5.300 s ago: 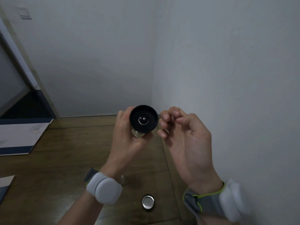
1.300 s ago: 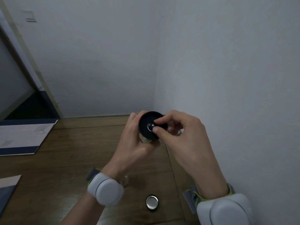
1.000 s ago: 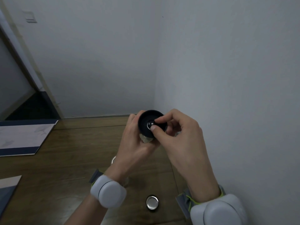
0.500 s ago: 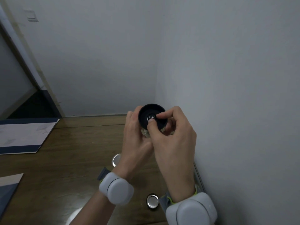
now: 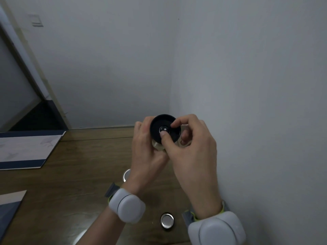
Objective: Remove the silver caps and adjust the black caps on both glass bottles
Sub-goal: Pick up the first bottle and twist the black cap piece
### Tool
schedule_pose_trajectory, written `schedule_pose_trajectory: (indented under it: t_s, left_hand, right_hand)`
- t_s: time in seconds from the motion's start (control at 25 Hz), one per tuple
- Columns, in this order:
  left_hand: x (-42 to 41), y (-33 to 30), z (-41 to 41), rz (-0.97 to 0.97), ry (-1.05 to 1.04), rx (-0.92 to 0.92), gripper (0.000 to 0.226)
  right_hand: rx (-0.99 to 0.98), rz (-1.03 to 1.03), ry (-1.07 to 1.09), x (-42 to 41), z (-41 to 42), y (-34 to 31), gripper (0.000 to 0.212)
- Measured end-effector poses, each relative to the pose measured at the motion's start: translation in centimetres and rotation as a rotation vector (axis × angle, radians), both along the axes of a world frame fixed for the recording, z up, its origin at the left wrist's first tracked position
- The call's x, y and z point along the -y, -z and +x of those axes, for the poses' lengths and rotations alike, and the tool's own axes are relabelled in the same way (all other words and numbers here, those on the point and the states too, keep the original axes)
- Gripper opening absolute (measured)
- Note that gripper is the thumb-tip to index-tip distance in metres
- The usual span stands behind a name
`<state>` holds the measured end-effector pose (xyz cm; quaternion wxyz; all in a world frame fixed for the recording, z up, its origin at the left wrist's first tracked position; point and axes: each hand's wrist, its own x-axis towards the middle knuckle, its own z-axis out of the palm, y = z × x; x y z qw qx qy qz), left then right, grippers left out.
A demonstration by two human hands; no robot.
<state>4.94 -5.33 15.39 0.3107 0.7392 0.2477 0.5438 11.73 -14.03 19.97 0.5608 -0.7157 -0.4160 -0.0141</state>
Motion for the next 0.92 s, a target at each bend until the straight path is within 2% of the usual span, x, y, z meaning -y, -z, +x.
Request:
schedule_pose_trajectory:
  t_s: [0.12, 0.24, 0.44, 0.76, 0.92]
  left_hand:
    - [-0.3, 0.2, -0.2, 0.006, 0.009, -0.019, 0.041]
    - [-0.3, 0.2, -0.2, 0.035, 0.017, -0.028, 0.032]
    - [-0.2, 0.2, -0.3, 0.062, 0.054, -0.061, 0.03]
    - [-0.2, 0.2, -0.7, 0.109, 0.108, -0.146, 0.027]
    - [0.2, 0.3, -0.4, 0.117, 0.094, -0.16, 0.025]
  right_hand:
    - [0.016, -0.032, -0.075, 0.3, 0.8, -0.3, 0.019]
    - [0.054, -0.073, -0.101, 0.6, 1.2, -0.6, 0.02]
    - [0.161, -0.23, -0.11, 1.3, 2.6, -1.8, 0.025]
    - [0.458, -0.533, -0.206, 1.7, 3.3, -3.2, 0.03]
    - [0.45, -0.534, -0.194, 1.9, 3.2, -2.8, 0.03]
